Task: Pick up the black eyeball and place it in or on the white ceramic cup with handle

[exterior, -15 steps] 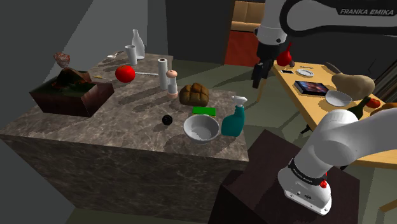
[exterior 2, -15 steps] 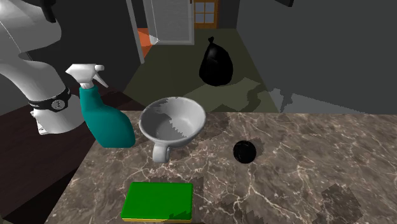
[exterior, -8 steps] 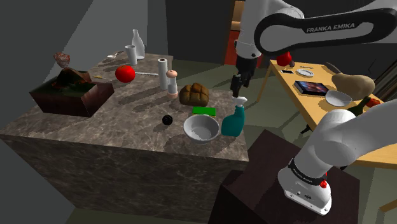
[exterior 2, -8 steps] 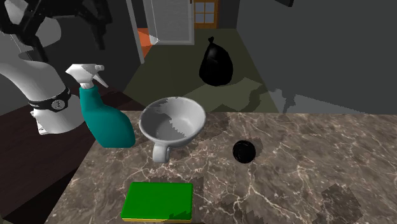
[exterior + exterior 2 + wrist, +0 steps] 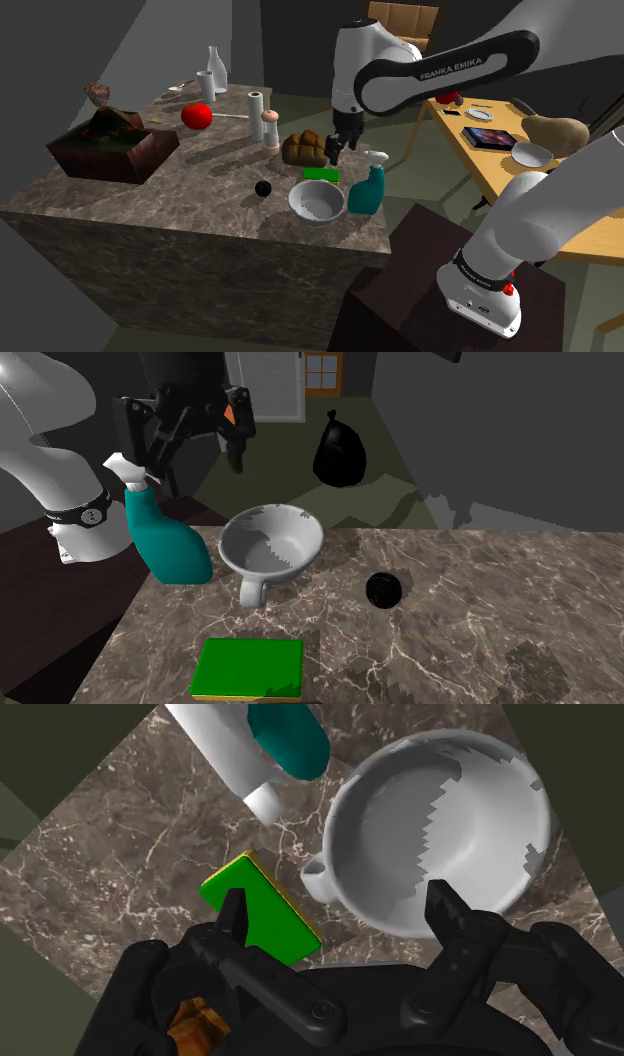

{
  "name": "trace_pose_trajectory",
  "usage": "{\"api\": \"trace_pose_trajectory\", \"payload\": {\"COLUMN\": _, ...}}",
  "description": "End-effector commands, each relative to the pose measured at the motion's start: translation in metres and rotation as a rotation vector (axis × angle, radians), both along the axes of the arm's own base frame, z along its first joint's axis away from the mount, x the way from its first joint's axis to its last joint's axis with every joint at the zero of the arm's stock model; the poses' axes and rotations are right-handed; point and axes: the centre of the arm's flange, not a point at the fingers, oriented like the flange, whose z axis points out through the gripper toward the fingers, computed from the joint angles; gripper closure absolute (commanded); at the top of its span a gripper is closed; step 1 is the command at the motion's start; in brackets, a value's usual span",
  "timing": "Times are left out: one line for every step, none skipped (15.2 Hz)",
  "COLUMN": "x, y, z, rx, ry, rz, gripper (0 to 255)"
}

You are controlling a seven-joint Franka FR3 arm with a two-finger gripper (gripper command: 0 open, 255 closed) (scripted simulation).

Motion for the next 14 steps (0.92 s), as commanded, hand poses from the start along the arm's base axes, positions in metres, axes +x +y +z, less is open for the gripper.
{"api": "trace_pose_trajectory", "payload": {"x": 0.018, "y": 0.015, "z": -0.016, "rx": -0.002, "ry": -0.012, "rz": -0.002, "gripper": 0}}
{"api": "trace_pose_trajectory", "payload": {"x": 0.026, "y": 0.022, "z": -0.023, "rx": -0.004, "ry": -0.018, "rz": -0.003, "gripper": 0}}
{"api": "trace_pose_trajectory", "payload": {"x": 0.035, "y": 0.028, "z": -0.03, "rx": -0.006, "ry": -0.023, "rz": -0.004, "gripper": 0}}
{"api": "trace_pose_trajectory", "payload": {"x": 0.043, "y": 0.035, "z": -0.037, "rx": -0.008, "ry": -0.028, "rz": -0.005, "gripper": 0}}
{"api": "trace_pose_trajectory", "payload": {"x": 0.052, "y": 0.041, "z": -0.044, "rx": -0.01, "ry": -0.033, "rz": -0.006, "gripper": 0}}
{"api": "trace_pose_trajectory", "payload": {"x": 0.06, "y": 0.048, "z": -0.051, "rx": -0.012, "ry": -0.039, "rz": -0.007, "gripper": 0}}
{"api": "trace_pose_trajectory", "payload": {"x": 0.069, "y": 0.054, "z": -0.058, "rx": -0.013, "ry": -0.044, "rz": -0.008, "gripper": 0}}
{"api": "trace_pose_trajectory", "payload": {"x": 0.078, "y": 0.061, "z": -0.065, "rx": -0.015, "ry": -0.049, "rz": -0.009, "gripper": 0}}
{"api": "trace_pose_trajectory", "payload": {"x": 0.086, "y": 0.067, "z": -0.072, "rx": -0.017, "ry": -0.055, "rz": -0.01, "gripper": 0}}
{"api": "trace_pose_trajectory", "payload": {"x": 0.095, "y": 0.074, "z": -0.079, "rx": -0.019, "ry": -0.06, "rz": -0.012, "gripper": 0}}
{"api": "trace_pose_trajectory", "payload": {"x": 0.104, "y": 0.08, "z": -0.086, "rx": -0.021, "ry": -0.065, "rz": -0.013, "gripper": 0}}
{"api": "trace_pose_trajectory", "payload": {"x": 0.113, "y": 0.087, "z": -0.092, "rx": -0.023, "ry": -0.07, "rz": -0.014, "gripper": 0}}
{"api": "trace_pose_trajectory", "payload": {"x": 0.122, "y": 0.093, "z": -0.099, "rx": -0.025, "ry": -0.076, "rz": -0.015, "gripper": 0}}
{"api": "trace_pose_trajectory", "payload": {"x": 0.131, "y": 0.099, "z": -0.106, "rx": -0.026, "ry": -0.081, "rz": -0.016, "gripper": 0}}
